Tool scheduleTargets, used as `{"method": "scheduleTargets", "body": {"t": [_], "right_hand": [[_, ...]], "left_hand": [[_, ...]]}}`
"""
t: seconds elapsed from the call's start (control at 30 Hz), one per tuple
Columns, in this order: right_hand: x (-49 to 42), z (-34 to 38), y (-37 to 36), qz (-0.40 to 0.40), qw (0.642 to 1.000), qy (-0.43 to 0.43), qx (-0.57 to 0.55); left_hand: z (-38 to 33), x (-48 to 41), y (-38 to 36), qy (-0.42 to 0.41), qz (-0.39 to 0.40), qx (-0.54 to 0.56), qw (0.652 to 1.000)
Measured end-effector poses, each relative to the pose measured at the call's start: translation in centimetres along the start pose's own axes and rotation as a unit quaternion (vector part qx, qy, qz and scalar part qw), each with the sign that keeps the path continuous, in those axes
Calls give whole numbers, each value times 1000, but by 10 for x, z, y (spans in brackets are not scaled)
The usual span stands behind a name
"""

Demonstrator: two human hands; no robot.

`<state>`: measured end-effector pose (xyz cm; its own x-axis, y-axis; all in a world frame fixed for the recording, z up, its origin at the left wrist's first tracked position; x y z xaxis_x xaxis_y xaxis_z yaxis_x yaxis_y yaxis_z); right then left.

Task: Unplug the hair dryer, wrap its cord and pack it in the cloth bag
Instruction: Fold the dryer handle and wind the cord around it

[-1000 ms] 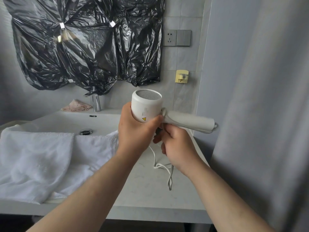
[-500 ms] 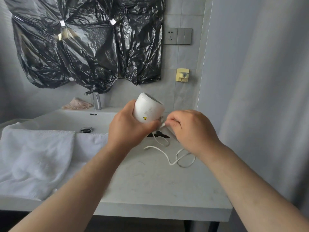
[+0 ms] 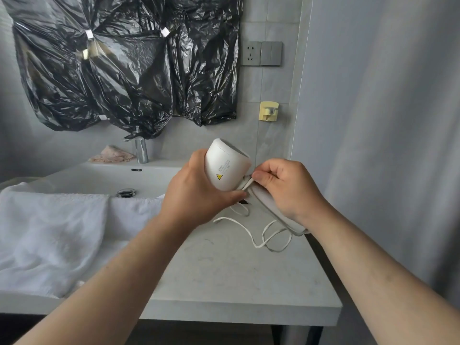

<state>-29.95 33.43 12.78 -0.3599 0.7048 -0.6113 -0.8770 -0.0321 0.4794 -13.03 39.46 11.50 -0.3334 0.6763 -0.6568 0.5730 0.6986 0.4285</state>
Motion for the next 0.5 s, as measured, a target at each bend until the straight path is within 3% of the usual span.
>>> {"method": "scheduleTargets", "body": {"t": [0.27,0.5], "right_hand": [[-3,2,4,60,994,-27,-92],[-4,-15,-7,168,954,-83,-235]], "left_hand": [[8,-2,5,-6,37,189,981],[6,1,5,-16,61,268,961]]}}
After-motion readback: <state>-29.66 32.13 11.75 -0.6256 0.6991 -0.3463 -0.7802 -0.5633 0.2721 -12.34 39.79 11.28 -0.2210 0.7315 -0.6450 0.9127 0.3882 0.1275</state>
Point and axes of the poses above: each hand's wrist, its own x-axis away from the middle knuckle, its own y-axis out of the back of the hand, z = x × y, the point moved 6 cm from there along -x, towards the middle knuckle, and after that the axes turned 5 degrees about x, right-handed, at the moved point
